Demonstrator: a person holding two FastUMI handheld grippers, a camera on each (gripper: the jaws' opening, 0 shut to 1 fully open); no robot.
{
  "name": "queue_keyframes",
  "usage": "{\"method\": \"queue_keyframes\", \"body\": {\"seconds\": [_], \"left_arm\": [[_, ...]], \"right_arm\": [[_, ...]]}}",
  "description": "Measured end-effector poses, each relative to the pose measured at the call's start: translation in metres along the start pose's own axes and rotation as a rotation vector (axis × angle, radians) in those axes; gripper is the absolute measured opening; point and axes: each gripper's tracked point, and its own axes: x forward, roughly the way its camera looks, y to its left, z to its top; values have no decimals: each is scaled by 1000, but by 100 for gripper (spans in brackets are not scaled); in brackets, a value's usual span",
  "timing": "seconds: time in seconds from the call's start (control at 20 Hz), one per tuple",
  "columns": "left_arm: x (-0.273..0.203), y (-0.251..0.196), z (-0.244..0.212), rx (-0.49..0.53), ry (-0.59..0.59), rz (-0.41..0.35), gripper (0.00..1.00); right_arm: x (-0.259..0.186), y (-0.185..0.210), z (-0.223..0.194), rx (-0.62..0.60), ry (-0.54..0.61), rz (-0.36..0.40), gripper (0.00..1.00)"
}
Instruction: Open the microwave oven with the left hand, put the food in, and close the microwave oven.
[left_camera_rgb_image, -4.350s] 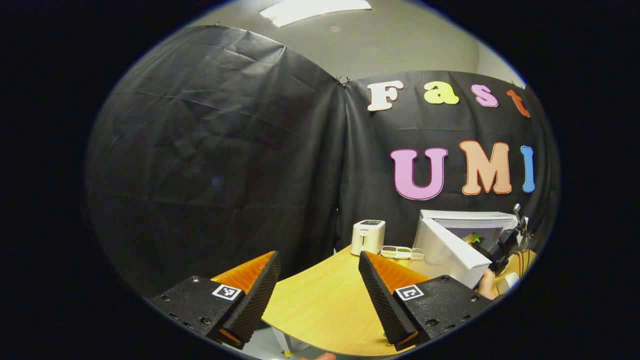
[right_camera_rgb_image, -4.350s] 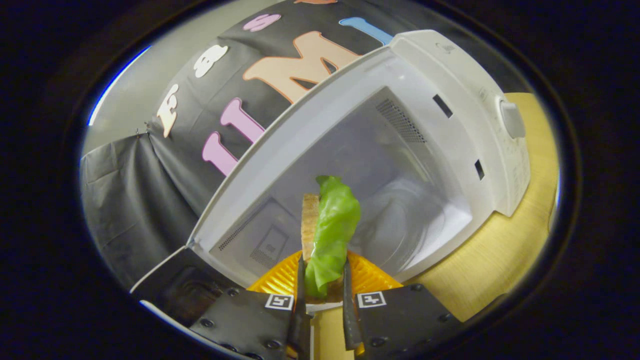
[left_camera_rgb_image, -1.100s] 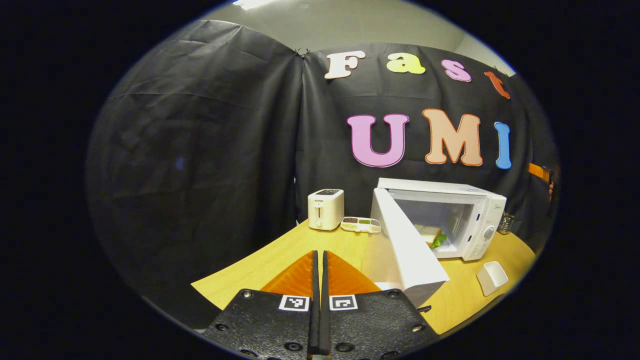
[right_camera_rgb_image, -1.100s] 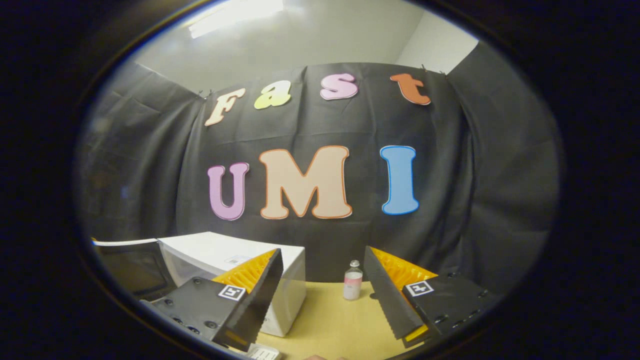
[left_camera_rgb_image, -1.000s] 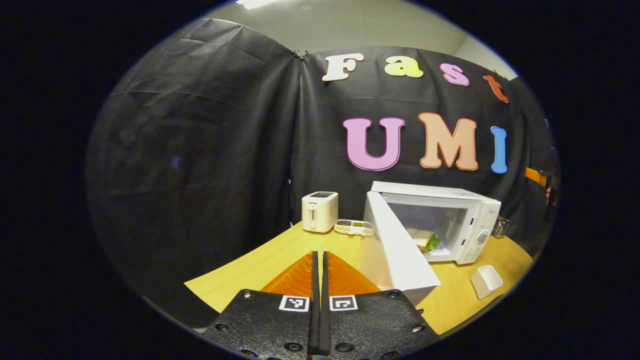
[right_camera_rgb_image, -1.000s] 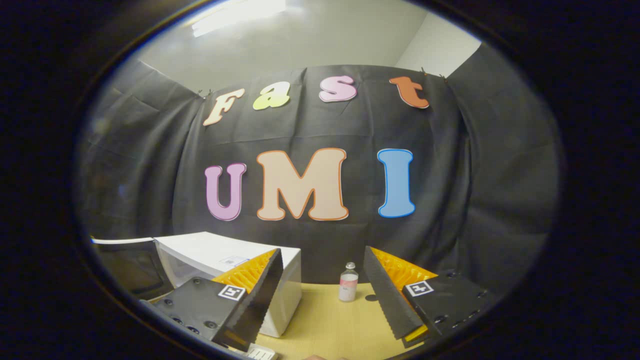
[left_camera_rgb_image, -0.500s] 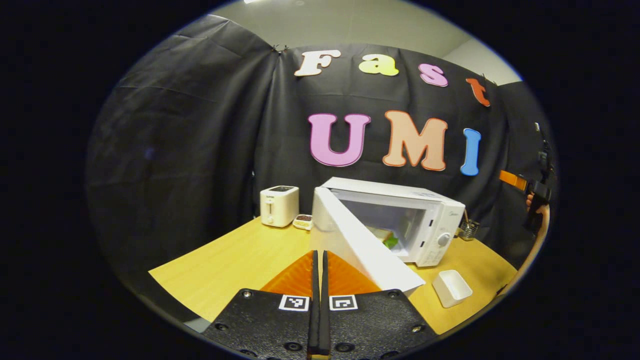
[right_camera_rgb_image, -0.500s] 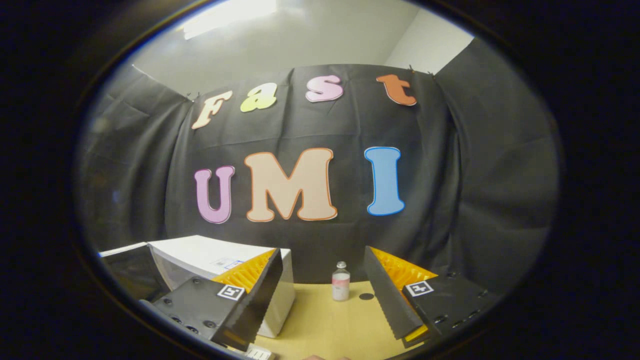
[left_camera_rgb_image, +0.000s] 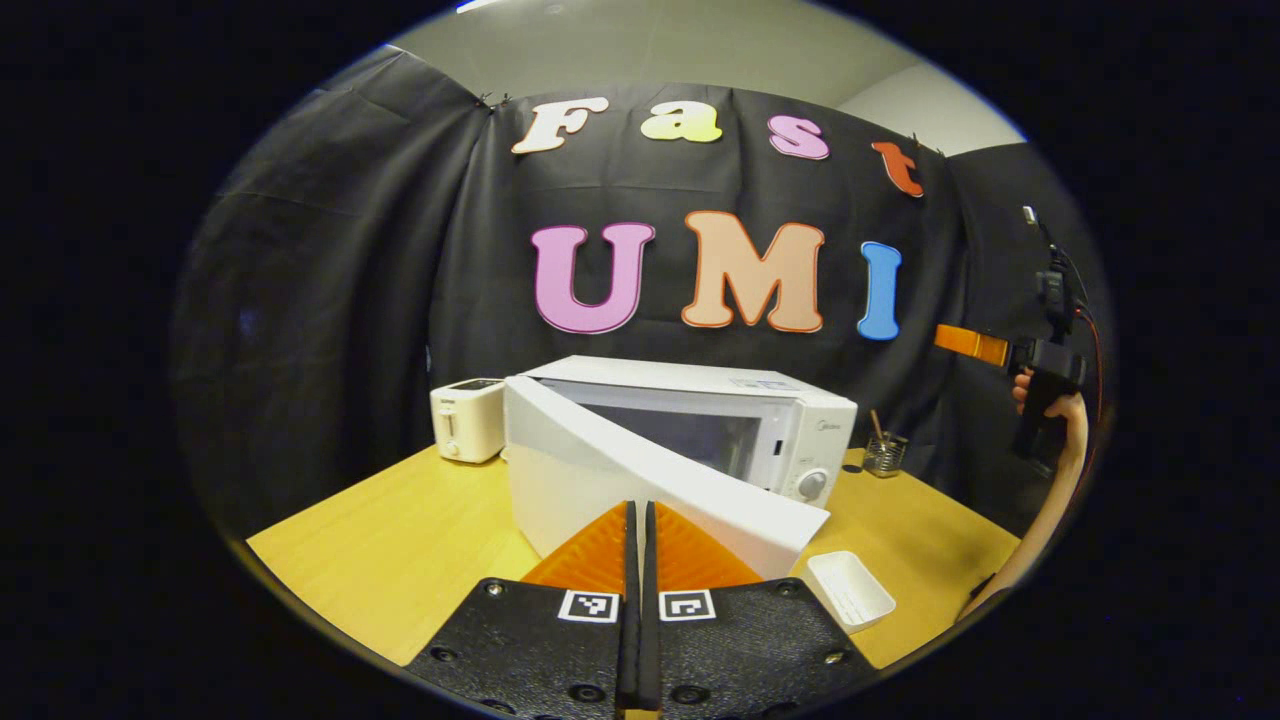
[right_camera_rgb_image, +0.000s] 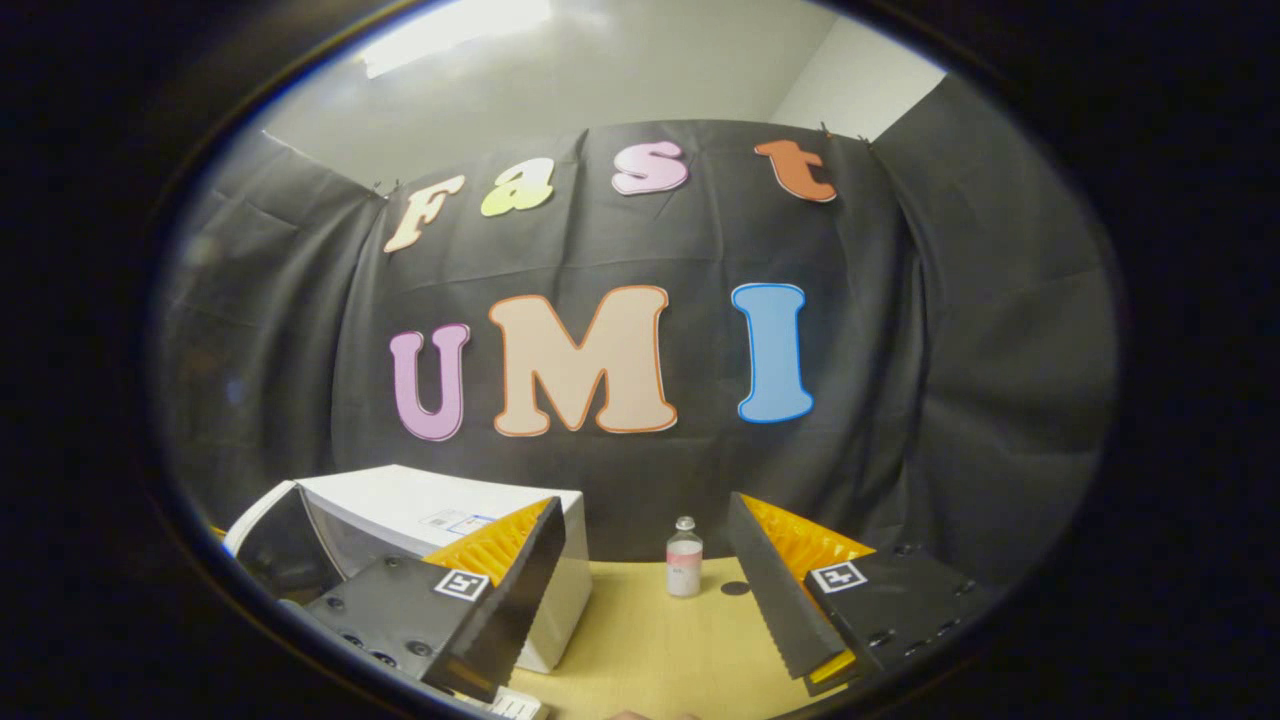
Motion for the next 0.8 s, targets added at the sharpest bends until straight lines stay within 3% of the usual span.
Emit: {"method": "queue_keyframes", "body": {"seconds": [0.25, 0.8], "left_arm": [[20, -35, -3, -12, 14, -54, 1], [77, -68, -7, 26, 30, -16, 1]], "right_arm": [[-5, -3, 7, 21, -15, 9, 100], [1, -23, 1, 53, 2, -13, 99]]}}
